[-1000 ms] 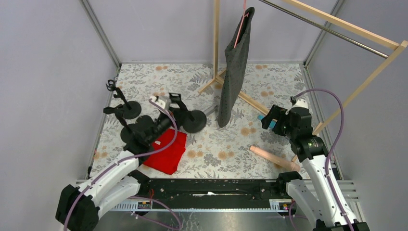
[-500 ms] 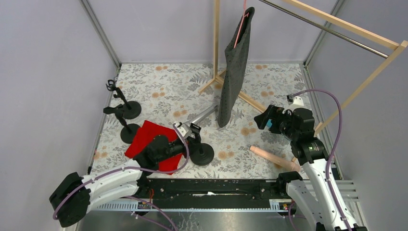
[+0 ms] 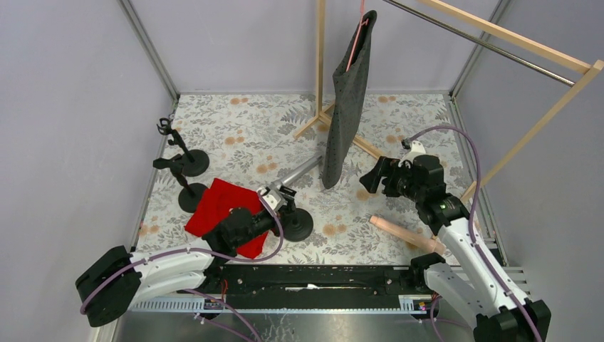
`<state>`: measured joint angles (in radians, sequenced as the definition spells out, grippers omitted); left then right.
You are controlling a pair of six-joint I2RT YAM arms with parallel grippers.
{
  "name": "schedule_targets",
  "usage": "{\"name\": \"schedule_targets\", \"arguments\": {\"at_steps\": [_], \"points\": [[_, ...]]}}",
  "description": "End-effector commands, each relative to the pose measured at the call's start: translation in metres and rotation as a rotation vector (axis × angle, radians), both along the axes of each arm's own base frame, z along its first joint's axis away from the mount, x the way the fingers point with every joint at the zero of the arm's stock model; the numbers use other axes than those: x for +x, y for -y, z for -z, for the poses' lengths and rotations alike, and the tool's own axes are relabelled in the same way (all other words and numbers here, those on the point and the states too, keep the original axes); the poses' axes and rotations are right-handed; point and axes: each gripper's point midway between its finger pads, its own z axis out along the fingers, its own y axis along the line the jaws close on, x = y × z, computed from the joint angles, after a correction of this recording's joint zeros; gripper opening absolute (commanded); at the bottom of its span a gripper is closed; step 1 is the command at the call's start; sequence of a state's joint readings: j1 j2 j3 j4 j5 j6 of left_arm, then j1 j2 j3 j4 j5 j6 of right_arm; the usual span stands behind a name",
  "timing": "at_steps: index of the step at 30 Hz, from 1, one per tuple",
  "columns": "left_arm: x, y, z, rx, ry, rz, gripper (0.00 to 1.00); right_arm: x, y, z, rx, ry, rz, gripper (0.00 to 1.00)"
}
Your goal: Attach the microphones to the stand
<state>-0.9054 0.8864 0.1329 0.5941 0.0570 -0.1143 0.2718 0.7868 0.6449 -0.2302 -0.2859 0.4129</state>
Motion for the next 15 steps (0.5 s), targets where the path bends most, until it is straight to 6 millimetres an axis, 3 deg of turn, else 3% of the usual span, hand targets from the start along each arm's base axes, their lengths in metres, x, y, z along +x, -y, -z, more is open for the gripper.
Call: {"name": "schedule_targets", "arguments": {"at_steps": [1, 6, 15], "points": [[0.016, 0.003, -0.042, -0.110, 0.135, -0.066, 0.00, 0.013, 0.024, 0.010, -0.105, -0.077, 0.169, 0.92], [0.018, 0.000, -0.038, -0.087, 0.131, -0.086, 0.02, 0.007, 0.065, 0.026, -0.247, -0.221, 0.387, 0.93], [0.017, -0.003, -0.034, -0.094, 0.107, -0.104, 0.03, -0.004, 0.093, 0.062, -0.132, -0.477, 0.850, 1.00]]}}
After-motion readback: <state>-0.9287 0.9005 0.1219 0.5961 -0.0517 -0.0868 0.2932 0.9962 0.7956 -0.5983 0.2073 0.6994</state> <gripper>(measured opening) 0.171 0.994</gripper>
